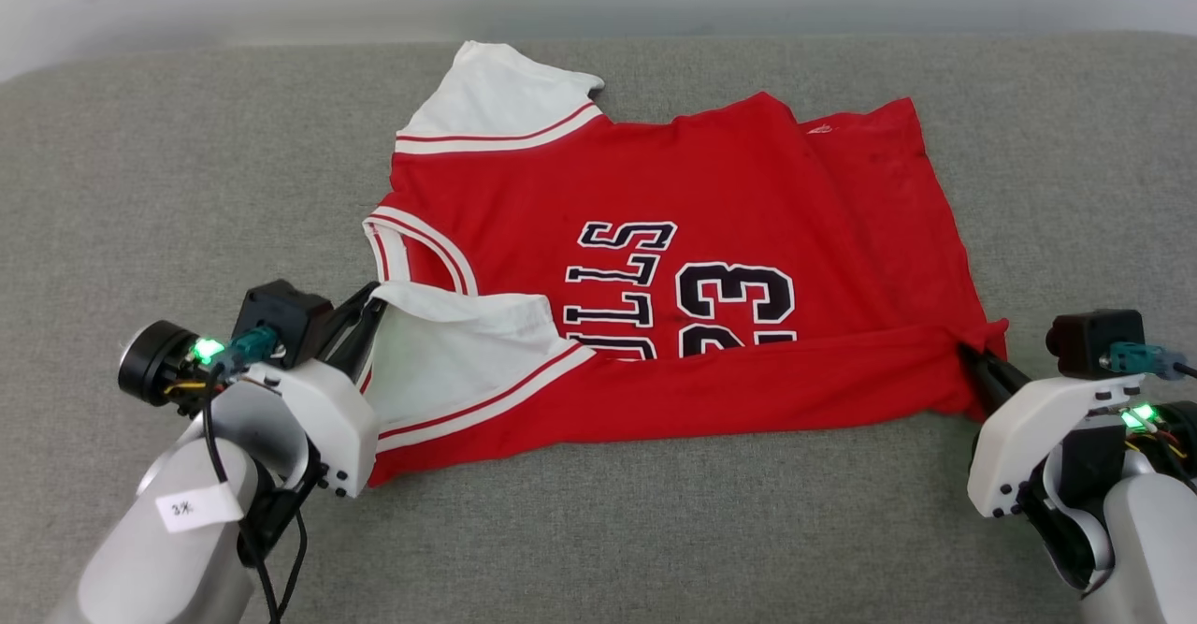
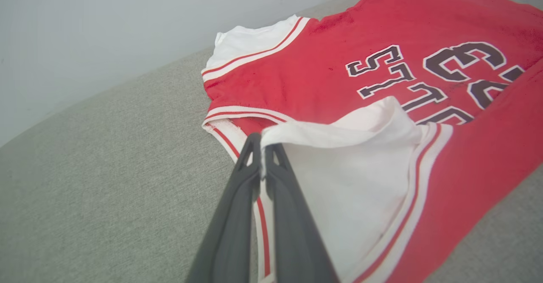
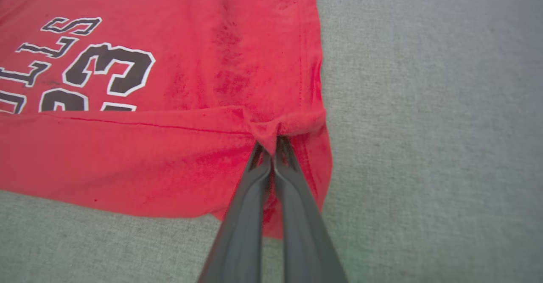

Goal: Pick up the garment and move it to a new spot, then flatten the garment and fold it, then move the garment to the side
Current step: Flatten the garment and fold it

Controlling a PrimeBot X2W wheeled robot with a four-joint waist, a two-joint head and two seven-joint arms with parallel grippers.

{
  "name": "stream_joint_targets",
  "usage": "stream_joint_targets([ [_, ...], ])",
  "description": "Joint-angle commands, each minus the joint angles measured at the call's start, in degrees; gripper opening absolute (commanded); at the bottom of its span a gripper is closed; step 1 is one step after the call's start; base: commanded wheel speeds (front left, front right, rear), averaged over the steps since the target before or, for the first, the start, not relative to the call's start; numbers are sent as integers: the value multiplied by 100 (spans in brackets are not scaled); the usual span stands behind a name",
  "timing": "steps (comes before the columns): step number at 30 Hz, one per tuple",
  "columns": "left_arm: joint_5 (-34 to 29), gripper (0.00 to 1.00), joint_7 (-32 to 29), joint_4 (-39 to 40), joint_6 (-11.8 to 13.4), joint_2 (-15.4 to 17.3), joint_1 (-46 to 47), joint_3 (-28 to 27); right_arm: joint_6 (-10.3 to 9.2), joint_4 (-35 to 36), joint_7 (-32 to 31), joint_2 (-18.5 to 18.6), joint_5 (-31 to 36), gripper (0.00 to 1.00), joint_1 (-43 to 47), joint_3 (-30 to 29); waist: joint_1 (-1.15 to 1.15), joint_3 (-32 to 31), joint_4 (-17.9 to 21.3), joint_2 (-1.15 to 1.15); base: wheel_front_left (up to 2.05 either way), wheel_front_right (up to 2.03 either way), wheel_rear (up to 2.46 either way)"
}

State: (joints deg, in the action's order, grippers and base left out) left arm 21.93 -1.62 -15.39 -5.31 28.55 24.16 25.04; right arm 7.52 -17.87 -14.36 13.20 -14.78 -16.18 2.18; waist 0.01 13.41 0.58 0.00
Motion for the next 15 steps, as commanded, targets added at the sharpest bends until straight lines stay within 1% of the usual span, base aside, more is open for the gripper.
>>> stream_joint_targets([
  [1, 9, 0, -18, -157, -19, -39, 166, 30, -7, -144, 38, -48, 46, 0, -172, 22, -1, 59, 10, 0, 0, 0, 0],
  [4, -26, 0, -55, -482, -66, -94, 365, 126, -7, -387, 86, -67, 86, 0, -335, 106, -1, 122, 20, 0, 0, 0, 0],
  [6, -11, 0, -62, -714, -55, -163, 478, 159, -7, -542, 90, -56, 100, 0, -424, 173, -1, 143, 22, 0, 0, 0, 0],
  [7, 28, 40, -132, -857, -64, -198, 496, 187, -7, -626, 87, -65, 88, 0, -466, 163, -1, 144, 23, 0, 0, 0, 0],
  [8, 2, 97, -149, -966, -70, -219, 535, 220, -7, -697, 74, -70, 85, 0, -504, 183, -1, 138, 20, 0, 0, 0, 0],
  [9, -11, 100, -153, -1068, -59, -250, 577, 242, -7, -759, 82, -74, 88, 100, -534, 199, -1, 125, 17, 0, 0, 0, 0],
  [11, -35, 100, -115, -1168, -40, -279, 612, 268, -7, -829, 82, -91, 78, 100, -554, 194, -1, 103, 12, 0, 0, 0, 0],
  [15, 49, 100, 145, -1412, 36, -479, 604, 236, -7, -944, 87, -58, 130, 100, -563, 239, -1, -60, -40, 0, 0, 0, 0],
])
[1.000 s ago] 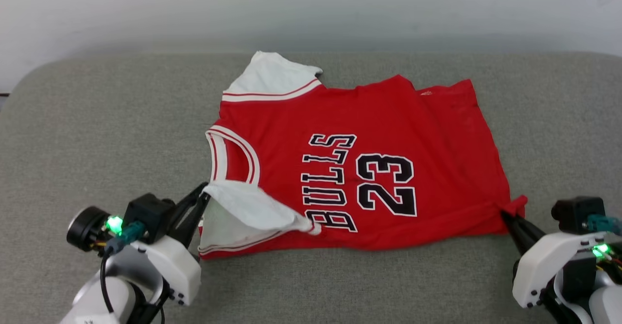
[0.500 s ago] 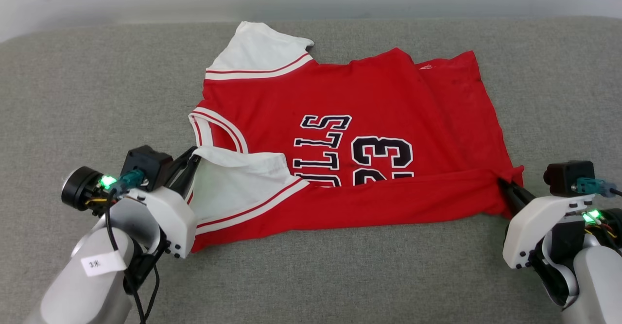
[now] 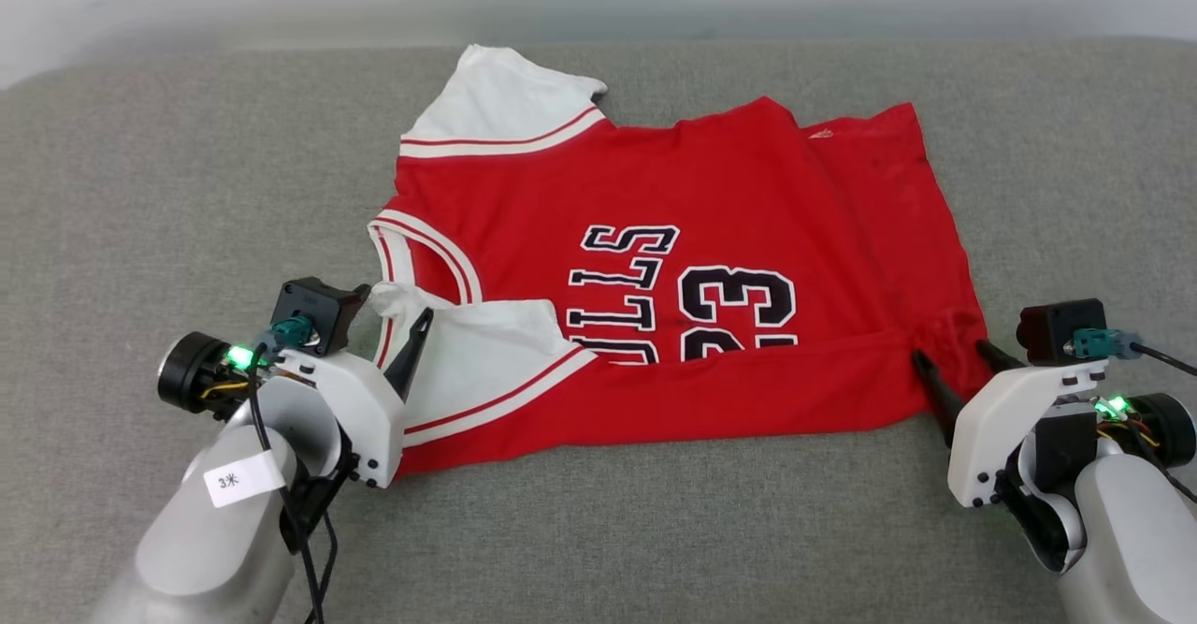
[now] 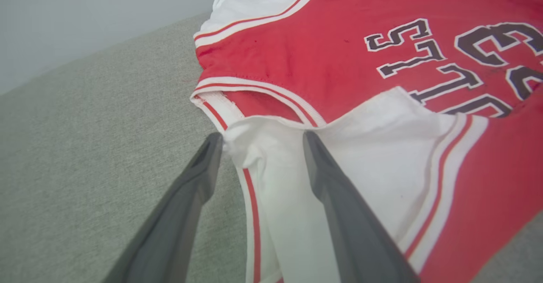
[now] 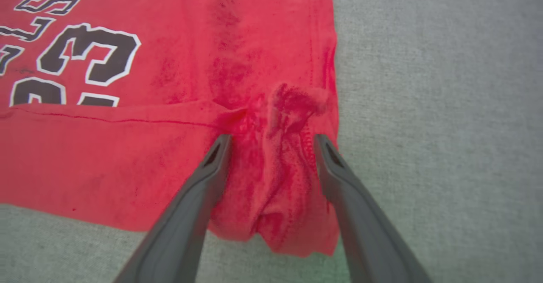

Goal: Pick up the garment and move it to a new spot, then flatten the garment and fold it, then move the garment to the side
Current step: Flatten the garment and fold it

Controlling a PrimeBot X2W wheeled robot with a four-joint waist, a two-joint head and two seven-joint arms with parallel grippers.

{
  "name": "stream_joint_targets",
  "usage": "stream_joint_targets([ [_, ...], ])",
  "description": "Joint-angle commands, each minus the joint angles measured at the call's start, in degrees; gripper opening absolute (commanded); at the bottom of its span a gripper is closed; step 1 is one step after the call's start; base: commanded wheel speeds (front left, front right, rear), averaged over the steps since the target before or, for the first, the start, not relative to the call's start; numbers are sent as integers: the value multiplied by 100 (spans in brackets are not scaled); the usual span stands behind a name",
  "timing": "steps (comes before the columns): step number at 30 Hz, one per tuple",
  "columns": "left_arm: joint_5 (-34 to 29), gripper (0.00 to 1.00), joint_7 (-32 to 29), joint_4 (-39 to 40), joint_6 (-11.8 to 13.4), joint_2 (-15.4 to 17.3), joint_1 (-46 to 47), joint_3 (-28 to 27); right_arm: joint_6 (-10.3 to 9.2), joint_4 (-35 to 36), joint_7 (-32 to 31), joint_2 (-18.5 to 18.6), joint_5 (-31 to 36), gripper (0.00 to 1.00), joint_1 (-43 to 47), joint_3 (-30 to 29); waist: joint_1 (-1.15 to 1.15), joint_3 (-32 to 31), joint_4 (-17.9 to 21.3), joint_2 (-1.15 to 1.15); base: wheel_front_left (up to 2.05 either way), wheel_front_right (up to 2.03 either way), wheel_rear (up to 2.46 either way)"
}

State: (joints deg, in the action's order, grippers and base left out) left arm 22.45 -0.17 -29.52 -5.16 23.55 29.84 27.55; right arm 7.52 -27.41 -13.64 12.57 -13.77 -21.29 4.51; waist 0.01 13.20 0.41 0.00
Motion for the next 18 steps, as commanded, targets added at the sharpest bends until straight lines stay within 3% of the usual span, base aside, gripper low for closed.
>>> stream_joint_targets([
  [1, 38, 100, 67, -27, 26, -21, 4, -29, -7, 20, 3, 19, 18, 100, -25, 33, -1, -98, -39, 0, 0, 0, 0],
  [8, 823, 100, 147, 157, 238, -325, -418, -549, -7, 639, -491, 340, -258, 100, 317, 173, -1, -586, -165, 0, 0, 0, 0],
  [13, 1284, 100, -372, 722, 558, -402, -961, -766, -7, 1356, -1090, 437, -330, 100, 716, -69, -1, -794, -196, 0, 0, 0, 0],
  [18, 1450, 100, -1022, 1614, 991, -280, -1734, -730, -7, 2244, -1871, 366, -249, 100, 1288, -464, -1, -814, -183, 0, 0, 0, 0],
])
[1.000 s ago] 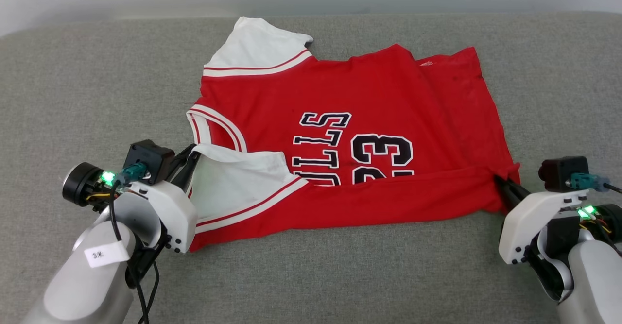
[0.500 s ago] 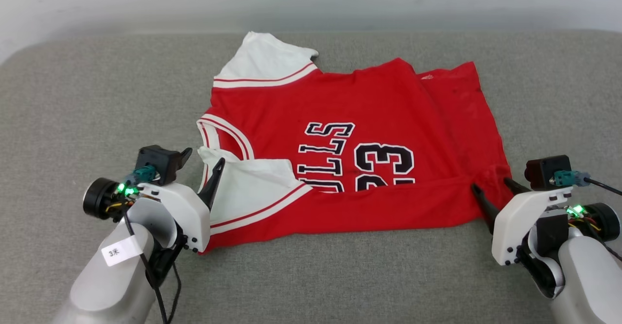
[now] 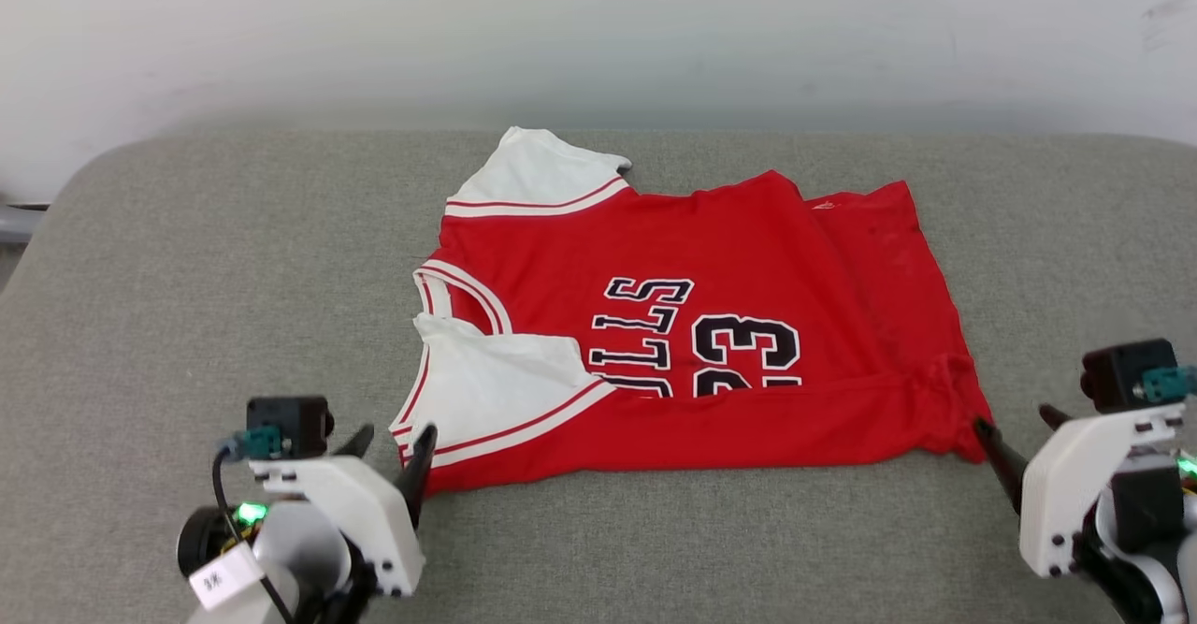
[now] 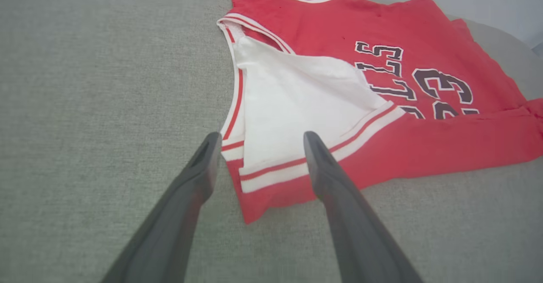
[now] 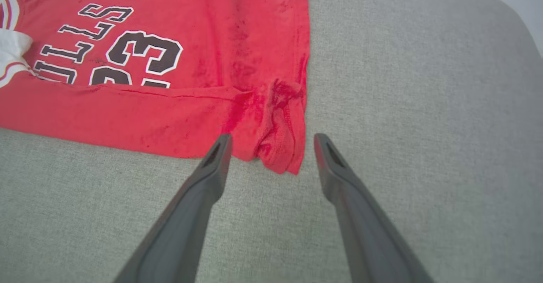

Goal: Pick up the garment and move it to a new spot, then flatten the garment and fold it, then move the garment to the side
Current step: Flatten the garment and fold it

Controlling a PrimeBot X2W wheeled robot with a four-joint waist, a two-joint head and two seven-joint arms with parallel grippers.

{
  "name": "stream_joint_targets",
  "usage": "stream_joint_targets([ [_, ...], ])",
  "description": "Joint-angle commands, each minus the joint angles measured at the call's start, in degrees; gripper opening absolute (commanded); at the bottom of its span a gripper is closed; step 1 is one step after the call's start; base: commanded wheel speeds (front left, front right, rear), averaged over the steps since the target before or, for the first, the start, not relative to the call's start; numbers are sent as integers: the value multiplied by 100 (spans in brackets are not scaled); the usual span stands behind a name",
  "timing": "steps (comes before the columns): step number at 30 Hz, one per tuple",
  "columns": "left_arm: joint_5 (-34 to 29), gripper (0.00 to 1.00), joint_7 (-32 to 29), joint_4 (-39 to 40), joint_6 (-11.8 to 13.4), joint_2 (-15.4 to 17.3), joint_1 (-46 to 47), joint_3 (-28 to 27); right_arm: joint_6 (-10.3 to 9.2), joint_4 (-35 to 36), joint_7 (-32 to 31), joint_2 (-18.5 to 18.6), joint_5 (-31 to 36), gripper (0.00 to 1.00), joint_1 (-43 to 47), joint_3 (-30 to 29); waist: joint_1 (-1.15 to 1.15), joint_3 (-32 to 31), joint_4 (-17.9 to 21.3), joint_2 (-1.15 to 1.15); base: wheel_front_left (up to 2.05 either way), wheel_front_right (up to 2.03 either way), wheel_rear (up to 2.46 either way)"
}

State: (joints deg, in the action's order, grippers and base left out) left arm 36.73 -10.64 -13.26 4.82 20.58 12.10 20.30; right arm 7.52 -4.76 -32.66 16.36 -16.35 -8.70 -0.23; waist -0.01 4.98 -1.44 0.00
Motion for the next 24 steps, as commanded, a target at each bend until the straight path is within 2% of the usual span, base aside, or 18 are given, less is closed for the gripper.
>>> stream_joint_targets([
  [1, -5, 100, -104, 157, 87, 68, -107, 23, -7, 158, -143, -28, 31, 100, 159, -32, 1, 28, 6, 0, 0, 0, 0],
  [9, -288, 100, -789, 994, 604, 482, -554, 144, -6, 1343, -1035, -202, 138, 100, 716, -306, 1, 314, 119, 0, 0, 0, 0],
  [16, -533, 100, -1213, 990, 782, 682, -275, 263, -6, 1726, -1256, -276, 210, 100, 656, -317, 1, 568, 232, 0, 0, 0, 0],
  [24, -593, 100, -1346, 554, 815, 716, -65, 317, -6, 1755, -1182, -239, 175, 100, 547, -243, 1, 805, 350, 0, 0, 0, 0],
])
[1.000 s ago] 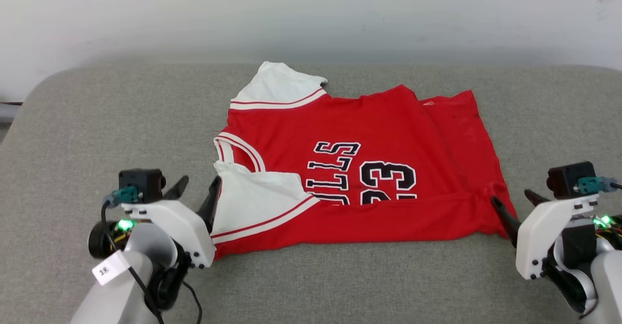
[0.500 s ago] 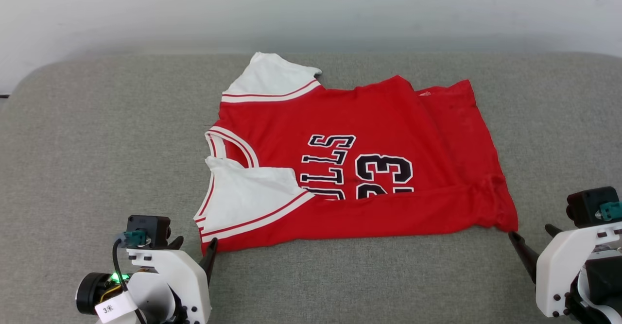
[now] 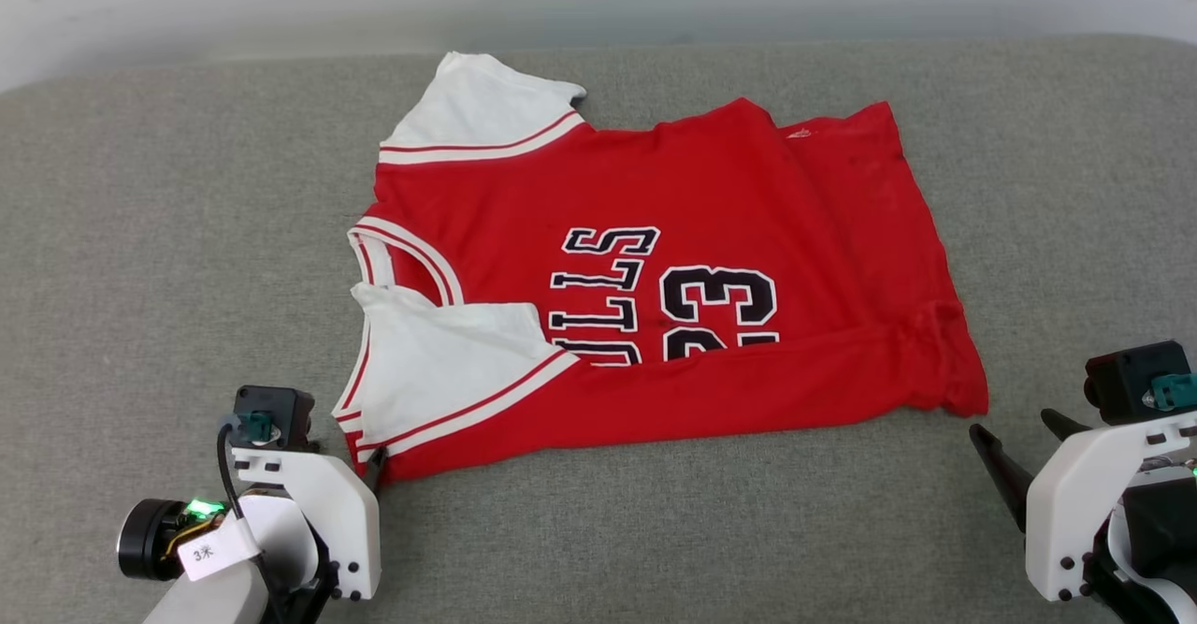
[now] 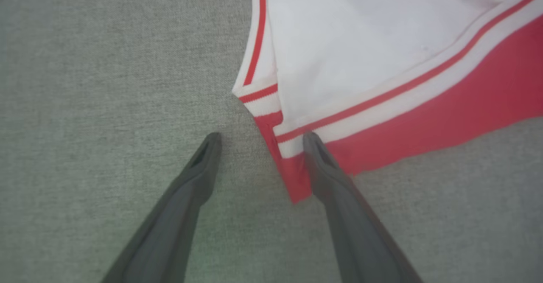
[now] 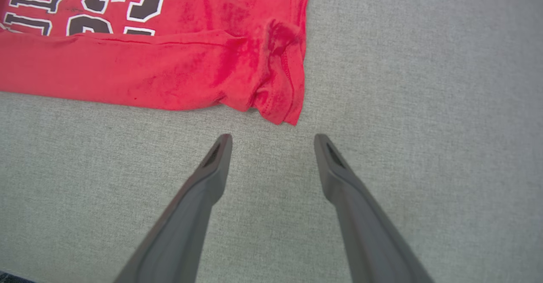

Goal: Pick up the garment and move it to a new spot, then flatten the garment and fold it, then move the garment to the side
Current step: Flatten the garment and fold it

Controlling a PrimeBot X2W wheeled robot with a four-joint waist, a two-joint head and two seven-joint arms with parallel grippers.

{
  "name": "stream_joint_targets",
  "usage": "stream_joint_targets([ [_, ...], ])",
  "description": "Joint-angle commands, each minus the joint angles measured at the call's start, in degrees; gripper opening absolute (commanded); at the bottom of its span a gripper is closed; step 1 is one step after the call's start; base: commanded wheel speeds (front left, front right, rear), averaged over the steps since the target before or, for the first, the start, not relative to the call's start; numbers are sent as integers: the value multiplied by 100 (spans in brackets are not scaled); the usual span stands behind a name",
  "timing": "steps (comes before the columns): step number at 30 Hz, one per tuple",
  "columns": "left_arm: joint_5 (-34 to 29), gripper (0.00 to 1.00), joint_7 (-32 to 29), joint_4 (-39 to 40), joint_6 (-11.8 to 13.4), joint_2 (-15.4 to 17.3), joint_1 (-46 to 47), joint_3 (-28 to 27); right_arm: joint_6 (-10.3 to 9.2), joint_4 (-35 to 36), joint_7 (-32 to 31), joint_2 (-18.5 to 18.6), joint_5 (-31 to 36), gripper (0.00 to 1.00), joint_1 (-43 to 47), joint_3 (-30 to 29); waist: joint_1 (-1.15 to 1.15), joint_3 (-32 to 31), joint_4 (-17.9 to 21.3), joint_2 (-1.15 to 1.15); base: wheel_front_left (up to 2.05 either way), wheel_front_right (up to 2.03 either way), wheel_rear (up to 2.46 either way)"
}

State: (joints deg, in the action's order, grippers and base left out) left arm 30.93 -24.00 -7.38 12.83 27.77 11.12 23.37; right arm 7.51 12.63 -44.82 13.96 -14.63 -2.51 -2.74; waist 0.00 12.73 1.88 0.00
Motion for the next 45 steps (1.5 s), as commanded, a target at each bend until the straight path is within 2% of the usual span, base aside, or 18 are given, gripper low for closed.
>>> stream_joint_targets([
  [1, 11, 100, -22, -91, -15, -21, 46, 26, -5, 23, 36, -2, 0, 100, -78, 8, 0, 59, 27, 0, 0, 0, 0],
  [6, 170, 100, -211, -416, -220, -133, 22, 200, -5, 38, 52, -15, 35, 100, -109, -8, 0, 154, 53, 0, 0, 0, 0],
  [7, 215, 91, -280, -472, -276, -160, 0, 254, -5, 35, 52, -15, 39, 100, -114, -15, 0, 166, 54, 0, 0, 0, 0],
  [8, 267, 41, -344, -518, -337, -207, -31, 308, -5, 27, 46, -13, 49, 100, -117, -19, 0, 172, 52, 0, 0, 0, 0],
  [9, 331, 0, -409, -552, -418, -247, -59, 360, -5, 6, 52, 3, 51, 100, -131, -18, 0, 169, 48, 0, 0, 0, 0],
  [12, 429, 0, -448, -575, -546, -270, -143, 418, -5, -59, 75, 85, 105, 100, -154, 6, 0, 109, 21, 0, 0, 0, 0],
  [22, 292, 0, 216, 158, -276, -133, -14, 40, -5, -581, -84, 205, 468, 100, -491, -128, 0, -77, -187, 0, 0, 0, 0],
  [31, 134, 0, 84, 907, -91, -19, 72, 79, -5, -1578, -119, 154, 662, 100, -1040, -40, 0, 50, -395, 0, 0, 0, 0],
  [45, 79, 0, 15, 1147, -92, -15, 133, 201, -4, -2769, 49, 79, 684, 100, -1318, 370, 0, 300, -555, 0, 0, 0, 0],
])
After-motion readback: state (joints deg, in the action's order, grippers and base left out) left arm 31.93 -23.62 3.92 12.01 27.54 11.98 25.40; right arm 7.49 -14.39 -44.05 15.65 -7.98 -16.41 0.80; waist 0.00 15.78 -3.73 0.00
